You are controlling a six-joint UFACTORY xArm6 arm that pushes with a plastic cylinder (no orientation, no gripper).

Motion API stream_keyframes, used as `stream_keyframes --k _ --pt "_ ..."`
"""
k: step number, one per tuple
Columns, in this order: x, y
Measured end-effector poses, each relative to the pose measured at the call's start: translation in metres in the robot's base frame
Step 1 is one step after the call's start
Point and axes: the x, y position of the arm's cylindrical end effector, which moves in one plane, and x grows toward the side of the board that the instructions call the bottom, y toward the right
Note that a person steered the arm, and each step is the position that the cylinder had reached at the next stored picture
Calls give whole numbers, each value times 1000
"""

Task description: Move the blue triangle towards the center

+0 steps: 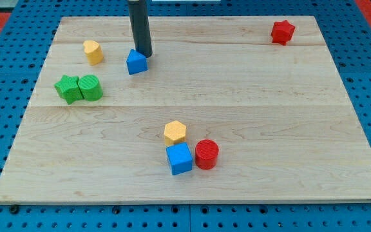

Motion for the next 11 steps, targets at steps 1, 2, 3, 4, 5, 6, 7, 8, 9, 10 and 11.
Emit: stream_keyframes --k 1,2,3,4,5,6,7,8,9,10,11 --pt "0 -3" --pt "-34 -3" --pt "-32 -48" --pt "5 -47" --pt "46 -4" --pt "51 -4" --pt "48 -4" --pt "44 -1" --pt "48 24" --pt "68 36" --pt "87 41"
